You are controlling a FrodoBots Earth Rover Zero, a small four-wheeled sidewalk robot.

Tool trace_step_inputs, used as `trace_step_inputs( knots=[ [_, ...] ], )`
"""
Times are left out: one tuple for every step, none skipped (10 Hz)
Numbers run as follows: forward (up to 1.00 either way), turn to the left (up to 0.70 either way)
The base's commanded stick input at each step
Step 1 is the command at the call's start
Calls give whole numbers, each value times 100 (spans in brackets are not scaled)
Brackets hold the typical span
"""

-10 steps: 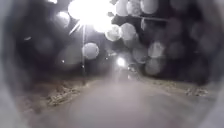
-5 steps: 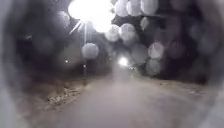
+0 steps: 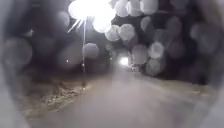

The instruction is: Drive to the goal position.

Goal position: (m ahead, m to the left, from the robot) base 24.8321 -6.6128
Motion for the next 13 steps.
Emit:
trace_step_inputs(
  knots=[
    [70, -2],
    [70, -7],
    [70, -13],
    [70, -7],
    [70, 0],
    [70, 0],
    [70, 0],
    [70, 0],
    [70, 0],
    [70, 0],
    [70, 0],
    [70, 0],
    [70, 0]
  ],
)
